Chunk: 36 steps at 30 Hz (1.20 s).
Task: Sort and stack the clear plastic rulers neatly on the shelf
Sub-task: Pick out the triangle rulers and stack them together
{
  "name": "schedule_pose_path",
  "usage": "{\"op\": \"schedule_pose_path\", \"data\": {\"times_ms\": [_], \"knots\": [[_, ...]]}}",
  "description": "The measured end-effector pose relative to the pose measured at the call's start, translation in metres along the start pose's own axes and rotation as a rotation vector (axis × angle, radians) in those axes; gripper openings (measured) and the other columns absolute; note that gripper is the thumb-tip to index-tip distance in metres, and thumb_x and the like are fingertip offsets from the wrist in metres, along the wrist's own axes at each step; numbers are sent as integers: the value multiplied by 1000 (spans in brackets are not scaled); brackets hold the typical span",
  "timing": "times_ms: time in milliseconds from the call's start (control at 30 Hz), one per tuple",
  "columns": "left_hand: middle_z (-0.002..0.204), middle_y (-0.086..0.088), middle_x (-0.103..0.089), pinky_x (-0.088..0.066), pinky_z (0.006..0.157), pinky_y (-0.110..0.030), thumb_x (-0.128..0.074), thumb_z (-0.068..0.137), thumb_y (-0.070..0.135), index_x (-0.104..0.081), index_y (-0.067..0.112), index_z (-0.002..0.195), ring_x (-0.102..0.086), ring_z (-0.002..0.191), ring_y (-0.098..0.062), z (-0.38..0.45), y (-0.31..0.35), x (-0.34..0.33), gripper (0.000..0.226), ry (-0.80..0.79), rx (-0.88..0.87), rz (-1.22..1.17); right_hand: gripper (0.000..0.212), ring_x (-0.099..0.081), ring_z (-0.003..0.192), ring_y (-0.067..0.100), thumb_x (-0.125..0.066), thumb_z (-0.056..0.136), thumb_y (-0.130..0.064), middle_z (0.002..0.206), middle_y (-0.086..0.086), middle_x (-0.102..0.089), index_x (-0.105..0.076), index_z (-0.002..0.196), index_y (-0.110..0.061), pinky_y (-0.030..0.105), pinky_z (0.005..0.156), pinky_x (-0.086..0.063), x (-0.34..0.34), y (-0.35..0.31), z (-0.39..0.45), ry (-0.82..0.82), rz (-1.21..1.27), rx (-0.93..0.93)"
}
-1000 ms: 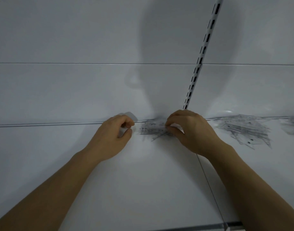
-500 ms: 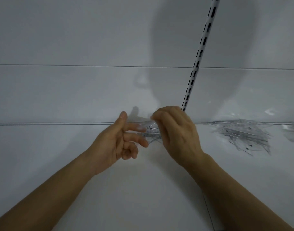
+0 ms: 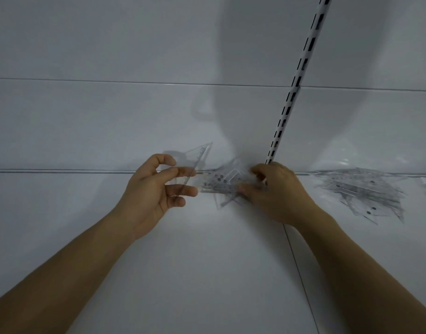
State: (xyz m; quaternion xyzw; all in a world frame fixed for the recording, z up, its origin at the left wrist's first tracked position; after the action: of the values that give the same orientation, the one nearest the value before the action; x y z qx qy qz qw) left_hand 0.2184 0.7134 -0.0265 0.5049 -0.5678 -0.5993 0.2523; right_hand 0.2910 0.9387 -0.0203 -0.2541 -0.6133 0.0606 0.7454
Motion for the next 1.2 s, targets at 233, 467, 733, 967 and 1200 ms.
{"op": "schedule_pose_path", "data": {"times_ms": [233,467,733,967,1200], "knots": [[91,-19,-72,-38,48,-22,-47,100,0,-48,17,92,-49,58,-18,8,4,6,19,-37,-42,-4,17,-64,76,9,-62,99,-27,81,-8,-72,-76,90,-23,27,74,-50,23,10,2,99,282,-27],[94,-13,-70,-49,54,-26,-47,100,-4,-64,17,126,-59,63,-17,8,-5,1,38,-127,1,49,17,-58,56,8,-63,99,-16,63,-4,-66,-75,90,-7,19,59,-50,40,12,-2,249,697,-43],[83,-13,-62,-47,50,-28,-52,97,26,-71,10,100,-59,60,-24,-1,-22,-20,25,-236,222,-30,24,-61,68,19,-73,77,-34,80,17,-63,-81,87,-14,25,68,-55,6,-21,-9,-3,1150,-33],[107,-21,-73,-51,52,-22,-59,85,21,-74,10,107,-64,61,-17,-10,-24,-27,28,-406,206,37,9,-65,65,24,-69,90,-11,80,19,-72,-78,91,-12,38,71,-58,11,-33,-13,55,929,60],[128,-26,-64,-53,56,-27,-50,93,48,-63,4,129,-64,64,-21,-18,-30,-33,59,-542,417,-4,9,-65,62,31,-70,92,-7,70,12,-71,-78,91,-12,43,66,-57,11,-36,-11,-25,720,166]]}}
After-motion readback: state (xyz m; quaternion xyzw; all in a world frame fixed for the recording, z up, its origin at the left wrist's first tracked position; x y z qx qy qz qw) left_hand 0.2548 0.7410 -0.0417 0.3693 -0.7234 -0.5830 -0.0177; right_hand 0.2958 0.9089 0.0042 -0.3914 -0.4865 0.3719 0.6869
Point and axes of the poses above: each hand's wrist, its own z-axis towards the middle knuckle, its own x-axis out of the back of the hand, y = z × x, the point moved 9 cm from there along z, towards the middle knuckle
